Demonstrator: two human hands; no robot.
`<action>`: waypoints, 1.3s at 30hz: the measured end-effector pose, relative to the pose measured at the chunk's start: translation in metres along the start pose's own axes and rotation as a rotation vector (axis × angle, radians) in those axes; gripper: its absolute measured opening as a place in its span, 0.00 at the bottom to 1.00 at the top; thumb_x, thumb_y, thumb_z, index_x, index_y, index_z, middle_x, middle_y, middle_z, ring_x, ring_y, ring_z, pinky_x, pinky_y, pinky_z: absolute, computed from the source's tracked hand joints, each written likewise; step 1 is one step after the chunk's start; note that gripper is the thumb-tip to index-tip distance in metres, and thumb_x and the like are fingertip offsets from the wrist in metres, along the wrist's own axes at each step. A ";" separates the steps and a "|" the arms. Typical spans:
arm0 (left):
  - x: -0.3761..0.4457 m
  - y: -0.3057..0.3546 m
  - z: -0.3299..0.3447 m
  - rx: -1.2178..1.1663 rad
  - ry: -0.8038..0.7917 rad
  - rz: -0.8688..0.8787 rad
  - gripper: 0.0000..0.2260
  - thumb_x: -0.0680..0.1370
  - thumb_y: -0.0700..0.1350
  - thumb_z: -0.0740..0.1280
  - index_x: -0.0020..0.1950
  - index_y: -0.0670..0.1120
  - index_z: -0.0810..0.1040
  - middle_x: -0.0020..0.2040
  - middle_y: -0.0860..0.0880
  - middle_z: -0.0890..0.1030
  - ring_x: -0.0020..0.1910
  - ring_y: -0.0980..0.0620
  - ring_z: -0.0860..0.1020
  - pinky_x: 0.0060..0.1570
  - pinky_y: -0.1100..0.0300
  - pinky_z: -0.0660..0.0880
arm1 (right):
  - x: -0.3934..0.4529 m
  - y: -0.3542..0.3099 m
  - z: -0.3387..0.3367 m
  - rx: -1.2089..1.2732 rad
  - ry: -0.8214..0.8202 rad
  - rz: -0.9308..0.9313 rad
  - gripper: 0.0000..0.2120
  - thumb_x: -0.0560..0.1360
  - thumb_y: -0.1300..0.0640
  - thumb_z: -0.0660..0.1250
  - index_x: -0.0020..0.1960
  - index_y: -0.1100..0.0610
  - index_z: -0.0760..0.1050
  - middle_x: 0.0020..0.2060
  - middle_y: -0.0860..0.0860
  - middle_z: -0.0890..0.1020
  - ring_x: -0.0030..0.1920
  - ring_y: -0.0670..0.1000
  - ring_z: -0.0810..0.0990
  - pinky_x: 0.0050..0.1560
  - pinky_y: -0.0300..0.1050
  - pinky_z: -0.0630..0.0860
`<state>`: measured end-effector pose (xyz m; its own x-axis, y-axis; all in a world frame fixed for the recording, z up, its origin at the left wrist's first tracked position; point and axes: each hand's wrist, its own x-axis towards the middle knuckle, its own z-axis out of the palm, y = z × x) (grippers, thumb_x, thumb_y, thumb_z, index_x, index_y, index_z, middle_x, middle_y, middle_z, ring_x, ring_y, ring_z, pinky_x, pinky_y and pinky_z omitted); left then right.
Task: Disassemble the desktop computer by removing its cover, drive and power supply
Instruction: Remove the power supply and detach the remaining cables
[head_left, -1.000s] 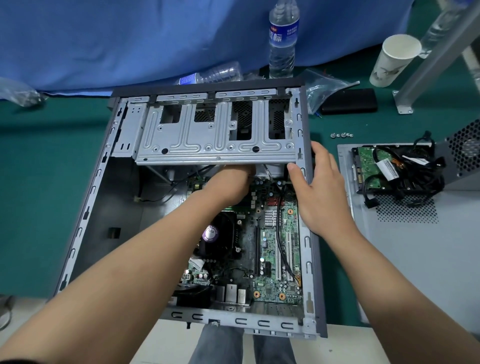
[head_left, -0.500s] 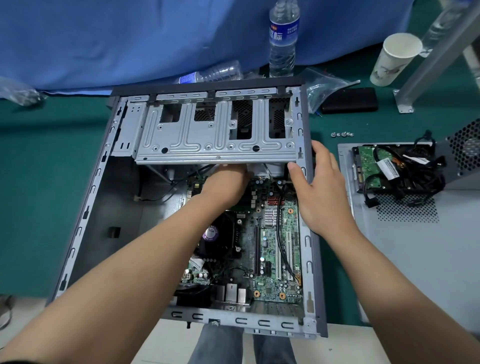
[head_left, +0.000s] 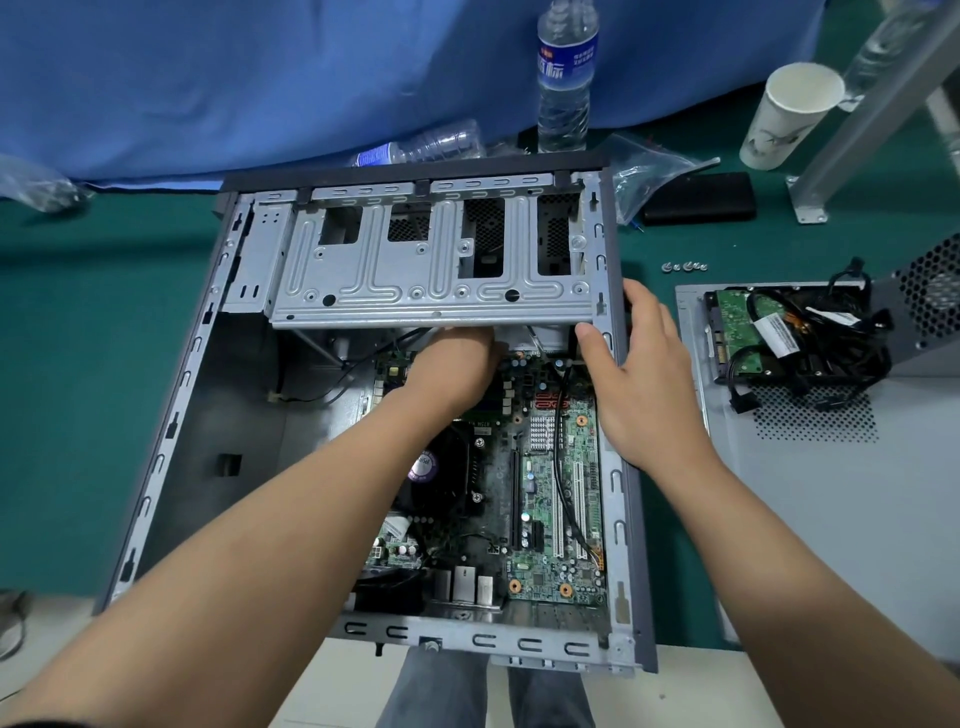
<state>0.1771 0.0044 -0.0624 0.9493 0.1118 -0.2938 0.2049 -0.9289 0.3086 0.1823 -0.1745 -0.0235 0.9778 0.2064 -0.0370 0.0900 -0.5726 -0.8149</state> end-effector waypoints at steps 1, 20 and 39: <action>0.001 0.000 0.000 0.000 -0.008 -0.007 0.10 0.81 0.44 0.59 0.51 0.38 0.75 0.45 0.38 0.76 0.46 0.39 0.76 0.39 0.54 0.68 | 0.000 0.000 0.000 0.000 0.001 0.001 0.25 0.79 0.51 0.59 0.74 0.56 0.59 0.66 0.51 0.69 0.65 0.49 0.66 0.57 0.32 0.57; 0.009 0.006 0.010 0.014 -0.158 0.053 0.16 0.80 0.39 0.58 0.65 0.50 0.76 0.62 0.42 0.78 0.56 0.41 0.77 0.53 0.49 0.76 | 0.000 0.000 0.001 -0.013 0.005 0.009 0.26 0.79 0.50 0.59 0.74 0.56 0.59 0.67 0.51 0.69 0.66 0.49 0.66 0.59 0.34 0.59; -0.018 0.004 -0.008 -0.329 0.041 -0.080 0.11 0.78 0.45 0.65 0.59 0.50 0.81 0.52 0.47 0.84 0.52 0.47 0.80 0.51 0.59 0.75 | -0.003 -0.003 0.000 -0.069 0.058 -0.036 0.26 0.79 0.51 0.60 0.73 0.57 0.60 0.67 0.51 0.69 0.65 0.49 0.66 0.55 0.29 0.56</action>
<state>0.1629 0.0013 -0.0491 0.9345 0.2001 -0.2943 0.3388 -0.7534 0.5636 0.1794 -0.1730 -0.0206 0.9828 0.1828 0.0265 0.1360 -0.6193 -0.7733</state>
